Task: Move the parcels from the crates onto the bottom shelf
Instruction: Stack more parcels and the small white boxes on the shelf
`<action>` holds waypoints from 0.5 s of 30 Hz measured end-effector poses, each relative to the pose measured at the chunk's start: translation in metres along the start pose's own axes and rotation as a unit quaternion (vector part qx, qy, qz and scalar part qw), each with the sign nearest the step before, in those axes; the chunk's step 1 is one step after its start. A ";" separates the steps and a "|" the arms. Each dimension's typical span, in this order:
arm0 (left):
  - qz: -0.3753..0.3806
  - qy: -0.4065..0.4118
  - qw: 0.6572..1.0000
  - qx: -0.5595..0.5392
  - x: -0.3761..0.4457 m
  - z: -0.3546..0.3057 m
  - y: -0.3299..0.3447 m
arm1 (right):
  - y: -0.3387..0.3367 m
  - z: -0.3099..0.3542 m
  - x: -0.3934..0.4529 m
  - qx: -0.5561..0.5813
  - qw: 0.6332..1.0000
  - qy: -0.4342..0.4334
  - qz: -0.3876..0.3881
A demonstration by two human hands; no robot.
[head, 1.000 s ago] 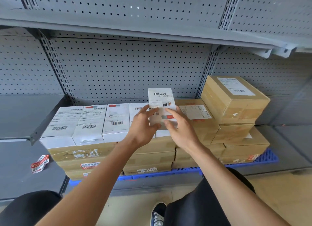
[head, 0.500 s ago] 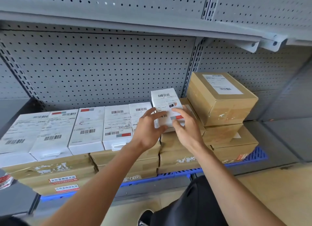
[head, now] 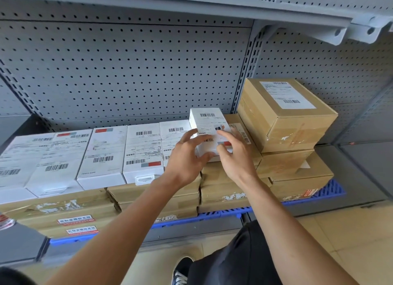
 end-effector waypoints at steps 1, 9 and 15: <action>0.004 -0.001 1.000 -0.005 0.001 0.002 0.002 | -0.001 0.000 0.001 -0.008 1.000 -0.004 -0.009; 0.002 0.002 1.000 -0.025 0.001 0.013 0.004 | 0.007 -0.004 0.002 -0.033 0.999 -0.011 0.002; 0.012 0.003 0.999 -0.040 -0.002 0.016 0.005 | 0.008 -0.001 0.000 -0.043 0.999 -0.018 -0.002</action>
Point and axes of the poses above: each hand's wrist, its own x-axis towards the middle knuckle, its own y-axis out of the palm, z = x × y, the point moved 7 cm from there along x, towards the middle knuckle, and after that the axes turned 15 degrees about -x, right-handed, at the moved point
